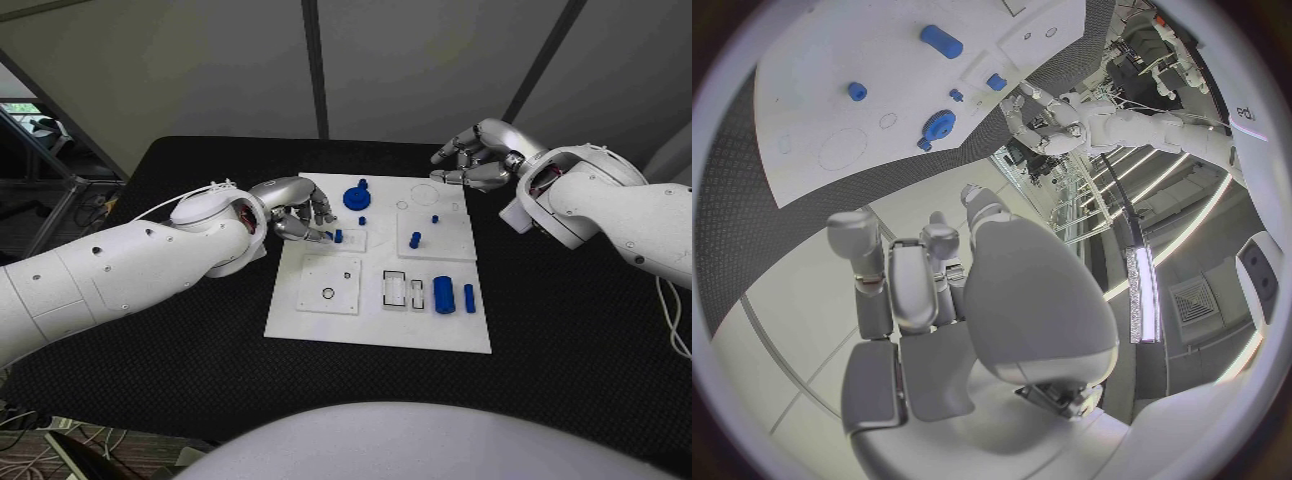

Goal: Assemble the parts on the task board

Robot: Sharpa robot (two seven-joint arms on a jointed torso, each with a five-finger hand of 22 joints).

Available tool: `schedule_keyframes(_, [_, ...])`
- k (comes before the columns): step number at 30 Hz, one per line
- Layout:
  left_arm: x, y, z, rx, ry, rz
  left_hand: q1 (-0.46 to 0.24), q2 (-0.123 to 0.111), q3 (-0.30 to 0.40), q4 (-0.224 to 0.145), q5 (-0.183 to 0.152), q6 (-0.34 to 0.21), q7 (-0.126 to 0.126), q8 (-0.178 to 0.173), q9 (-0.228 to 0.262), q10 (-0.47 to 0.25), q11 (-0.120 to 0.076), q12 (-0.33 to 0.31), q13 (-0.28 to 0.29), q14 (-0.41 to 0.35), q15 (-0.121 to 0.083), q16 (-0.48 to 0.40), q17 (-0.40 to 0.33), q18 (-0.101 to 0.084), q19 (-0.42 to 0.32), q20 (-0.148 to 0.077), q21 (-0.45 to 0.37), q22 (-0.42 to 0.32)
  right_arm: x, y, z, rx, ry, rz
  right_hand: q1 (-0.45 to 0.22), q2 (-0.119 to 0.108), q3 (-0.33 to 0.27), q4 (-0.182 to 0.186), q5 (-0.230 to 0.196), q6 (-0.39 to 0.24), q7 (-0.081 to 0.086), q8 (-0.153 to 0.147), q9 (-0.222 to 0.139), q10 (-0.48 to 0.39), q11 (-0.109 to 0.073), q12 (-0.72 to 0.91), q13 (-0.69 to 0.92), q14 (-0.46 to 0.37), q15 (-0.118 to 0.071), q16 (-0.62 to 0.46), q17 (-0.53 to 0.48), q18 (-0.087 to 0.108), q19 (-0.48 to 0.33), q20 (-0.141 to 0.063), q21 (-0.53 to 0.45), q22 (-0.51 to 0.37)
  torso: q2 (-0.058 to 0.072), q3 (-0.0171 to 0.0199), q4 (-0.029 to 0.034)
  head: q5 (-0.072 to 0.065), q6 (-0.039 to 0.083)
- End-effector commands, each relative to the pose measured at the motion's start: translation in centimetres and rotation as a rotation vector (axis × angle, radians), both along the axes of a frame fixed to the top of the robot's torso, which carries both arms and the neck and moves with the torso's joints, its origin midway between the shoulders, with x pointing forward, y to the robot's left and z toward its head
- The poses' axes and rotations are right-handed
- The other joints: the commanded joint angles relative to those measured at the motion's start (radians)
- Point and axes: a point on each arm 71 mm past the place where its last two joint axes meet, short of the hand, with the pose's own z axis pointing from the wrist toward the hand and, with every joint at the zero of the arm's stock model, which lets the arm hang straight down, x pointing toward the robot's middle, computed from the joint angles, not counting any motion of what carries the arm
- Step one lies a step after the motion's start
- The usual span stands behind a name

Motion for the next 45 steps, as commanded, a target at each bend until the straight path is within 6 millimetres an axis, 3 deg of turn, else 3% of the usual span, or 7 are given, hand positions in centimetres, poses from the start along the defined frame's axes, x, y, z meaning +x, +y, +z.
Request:
schedule_keyframes(1, [0.1, -0.1, -0.4, 0.082, 0.008, -0.014, -0.003, 0.008, -0.008, 0.001, -0.007, 0.005, 0.0, -0.008, -0.004, -0.006, 0.0, -0.003, -0.003, -0.004, -0.001, 0.008, -0.003, -0.018, 0.007, 0.0, -0.004, -0.003, 0.0, 0.1, 0.1, 0.003, -0.002, 0.006, -0.002, 0.008, 0.003, 0.002, 0.006, -0.003, -0.003, 0.005, -0.001, -0.004, -0.001, -0.003, -0.001, 0.03, -0.006, -0.003, 0.0, 0.01, -0.002, -0.002, -0.004, 0.0, 0.0, 0.0006, -0.0014, 0.0, 0.0])
schedule_keyframes(21, [0.8, -0.7, -0.7, 0.094, 0.002, 0.028, 0.015, 0.034, -0.041, 0.003, -0.007, 0.01, 0.009, -0.02, -0.031, -0.017, 0.0, 0.008, -0.017, -0.001, -0.002, 0.037, -0.021, -0.018, 0.027, -0.002, -0.013, -0.018, 0.0, 0.4, 0.1, 0.004, -0.001, 0.01, 0.0, 0.009, 0.006, 0.001, 0.008, -0.003, -0.003, 0.006, -0.001, -0.003, -0.001, -0.002, 0.0, 0.03, -0.007, -0.003, 0.002, 0.01, -0.001, -0.002, -0.004, 0.001, 0.0, 0.0002, -0.0014, -0.001, 0.0])
schedule_keyframes(24, [0.9, -0.6, -0.8, 0.102, 0.009, 0.042, 0.014, 0.035, -0.052, 0.006, -0.007, 0.009, 0.005, -0.023, -0.039, -0.027, 0.003, 0.01, -0.02, -0.003, -0.001, 0.043, -0.026, -0.019, 0.029, -0.001, -0.016, -0.021, 0.1, 0.4, 0.1, 0.004, -0.001, 0.011, 0.0, 0.009, 0.006, 0.001, 0.008, -0.003, -0.003, 0.006, -0.001, -0.003, -0.001, -0.002, 0.0, 0.03, -0.007, -0.003, 0.002, 0.01, -0.001, -0.002, -0.004, 0.001, -0.001, -0.0001, 0.0009, -0.003, 0.0])
schedule_keyframes(45, [1.4, -0.9, -1.1, 0.125, 0.027, 0.061, 0.043, 0.066, -0.069, 0.003, -0.005, 0.025, -0.001, -0.032, -0.068, -0.048, 0.003, 0.049, -0.019, -0.011, -0.002, 0.079, -0.037, -0.019, 0.04, -0.003, -0.019, -0.026, 0.1, 0.5, 0.1, 0.005, -0.001, 0.013, 0.0, 0.009, 0.006, 0.001, 0.008, -0.003, -0.003, 0.006, -0.001, -0.003, -0.001, -0.002, 0.0, 0.03, -0.007, -0.003, 0.002, 0.01, -0.001, -0.002, -0.004, 0.001, -0.001, -0.0001, 0.0004, -0.004, 0.0])
